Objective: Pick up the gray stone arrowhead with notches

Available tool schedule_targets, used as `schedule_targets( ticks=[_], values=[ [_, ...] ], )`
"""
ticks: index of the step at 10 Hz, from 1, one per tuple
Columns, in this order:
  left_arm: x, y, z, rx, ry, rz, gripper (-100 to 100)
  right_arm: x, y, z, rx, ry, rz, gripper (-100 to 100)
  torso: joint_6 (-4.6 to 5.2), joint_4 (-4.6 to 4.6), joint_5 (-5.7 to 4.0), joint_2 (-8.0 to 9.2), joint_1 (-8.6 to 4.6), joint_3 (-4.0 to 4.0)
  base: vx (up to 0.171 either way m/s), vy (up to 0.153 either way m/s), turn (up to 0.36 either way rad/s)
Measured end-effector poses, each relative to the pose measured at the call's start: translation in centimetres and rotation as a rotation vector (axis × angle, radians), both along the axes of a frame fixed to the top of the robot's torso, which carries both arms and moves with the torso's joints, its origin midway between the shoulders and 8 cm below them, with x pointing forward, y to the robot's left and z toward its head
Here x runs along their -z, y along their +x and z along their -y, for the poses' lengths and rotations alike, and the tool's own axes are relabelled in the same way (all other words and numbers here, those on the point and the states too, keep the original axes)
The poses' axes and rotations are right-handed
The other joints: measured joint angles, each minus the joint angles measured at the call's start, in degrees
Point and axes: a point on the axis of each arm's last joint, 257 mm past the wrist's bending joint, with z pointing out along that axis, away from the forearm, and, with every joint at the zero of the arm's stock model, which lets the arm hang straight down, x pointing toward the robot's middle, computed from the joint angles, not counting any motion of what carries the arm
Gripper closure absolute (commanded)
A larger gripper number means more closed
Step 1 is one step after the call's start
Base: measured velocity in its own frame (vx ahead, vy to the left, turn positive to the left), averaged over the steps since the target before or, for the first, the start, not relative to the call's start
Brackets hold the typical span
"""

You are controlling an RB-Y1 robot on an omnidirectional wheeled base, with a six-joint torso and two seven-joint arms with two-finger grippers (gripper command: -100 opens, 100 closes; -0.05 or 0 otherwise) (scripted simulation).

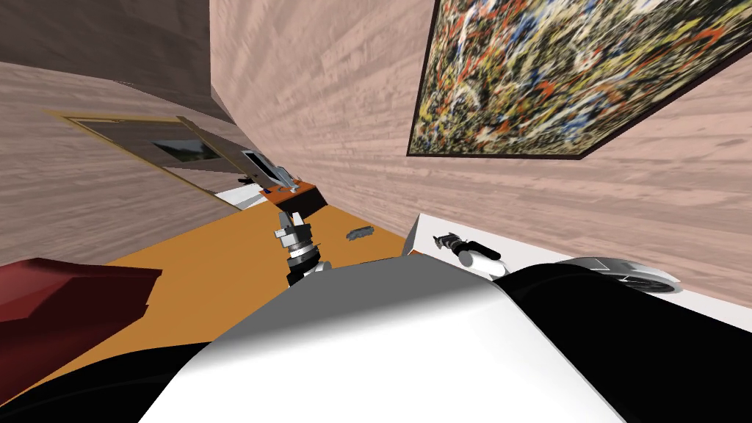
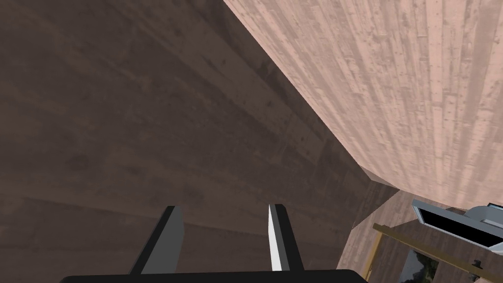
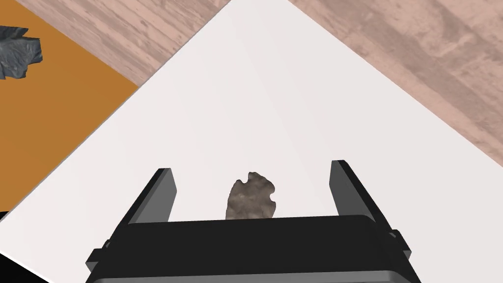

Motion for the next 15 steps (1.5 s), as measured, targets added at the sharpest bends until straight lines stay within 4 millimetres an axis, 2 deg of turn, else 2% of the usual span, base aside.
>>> schedule_targets(
  ticks=[1, 6, 11, 15],
  values=[
    [0.0, 0.0, 0.0, 0.000, 0.000, 0.000, 0, 1.4, -1.4, 0.7, 0.032, 0.041, -0.035, -100, 0.01, 0.00, -0.02, -0.05, -0.03, -0.02, 0.115, 0.019, -0.038],
    [0.0, 0.0, 0.0, 0.000, 0.000, 0.000, 0, 5.3, -6.6, 1.5, 0.156, 0.193, -0.174, -100, 0.00, 0.01, -0.03, 0.06, -0.11, 0.03, 0.120, 0.009, -0.047],
    [0.0, 0.0, 0.0, 0.000, 0.000, 0.000, 0, 8.1, -12.5, 2.5, 0.293, 0.335, -0.303, -100, 0.00, 0.01, -0.04, 0.01, -0.15, 0.01, 0.123, 0.003, -0.038],
    [0.0, 0.0, 0.0, 0.000, 0.000, 0.000, 0, 9.5, -16.7, 2.9, 0.390, 0.428, -0.389, -100, 0.00, 0.02, -0.04, 0.06, -0.21, 0.04, 0.114, -0.005, -0.033]
  ],
)
